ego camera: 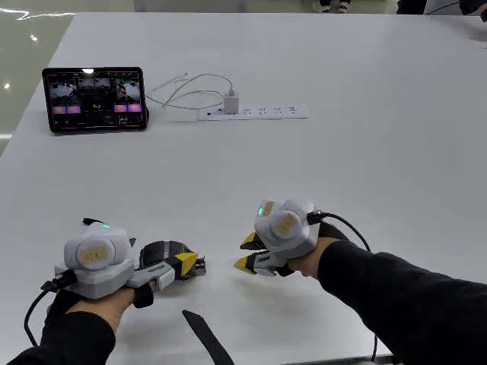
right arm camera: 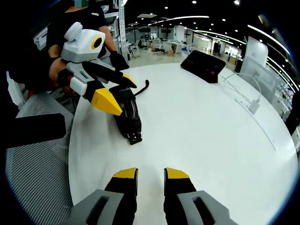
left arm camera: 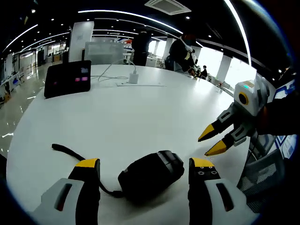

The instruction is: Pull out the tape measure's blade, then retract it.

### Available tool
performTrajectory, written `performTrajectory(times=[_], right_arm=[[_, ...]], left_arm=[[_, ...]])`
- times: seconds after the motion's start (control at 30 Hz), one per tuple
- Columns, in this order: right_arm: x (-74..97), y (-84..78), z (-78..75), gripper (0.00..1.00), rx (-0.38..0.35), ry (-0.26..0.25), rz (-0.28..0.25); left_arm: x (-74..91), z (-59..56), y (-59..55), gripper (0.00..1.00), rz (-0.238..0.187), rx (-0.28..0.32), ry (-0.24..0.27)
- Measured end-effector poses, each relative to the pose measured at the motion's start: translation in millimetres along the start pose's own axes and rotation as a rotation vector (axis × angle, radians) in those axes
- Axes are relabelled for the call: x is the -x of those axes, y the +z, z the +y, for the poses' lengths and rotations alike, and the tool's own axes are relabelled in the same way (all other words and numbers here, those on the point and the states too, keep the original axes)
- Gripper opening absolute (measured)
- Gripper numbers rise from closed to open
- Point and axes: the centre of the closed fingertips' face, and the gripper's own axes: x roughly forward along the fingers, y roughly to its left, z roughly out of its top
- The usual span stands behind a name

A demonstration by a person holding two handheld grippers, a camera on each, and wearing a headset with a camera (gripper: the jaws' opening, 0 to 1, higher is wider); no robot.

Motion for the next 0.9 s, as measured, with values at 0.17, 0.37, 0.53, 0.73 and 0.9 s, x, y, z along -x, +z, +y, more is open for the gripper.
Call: performTrajectory(times=[0.17,0.37,0.53,0.73,0.9], right_arm=[[24.3,-15.3,-2.5,0.24,-0.052,-0.038,-0.036],[49.6,-40.3,-1.6,0.27,-0.092,-0.078,-0.056],[68.3,-61.6,-0.3,0.30,-0.123,-0.110,-0.053],[87.6,-79.6,-2.7,0.37,-0.158,-0.142,-0.080],[105.3,-95.4,-14.0,0.43,-0.193,-0.188,-0.077]], left_arm=[[9.2,9.5,-9.6,0.84,0.041,-0.102,-0.025],[24.7,19.4,-15.6,0.93,0.041,-0.120,-0.048],[38.5,18.0,-18.9,0.97,0.045,-0.107,-0.107],[53.2,17.5,-23.7,0.99,0.075,-0.149,-0.170],[64.6,29.2,-32.0,0.96,0.119,-0.132,-0.179]])
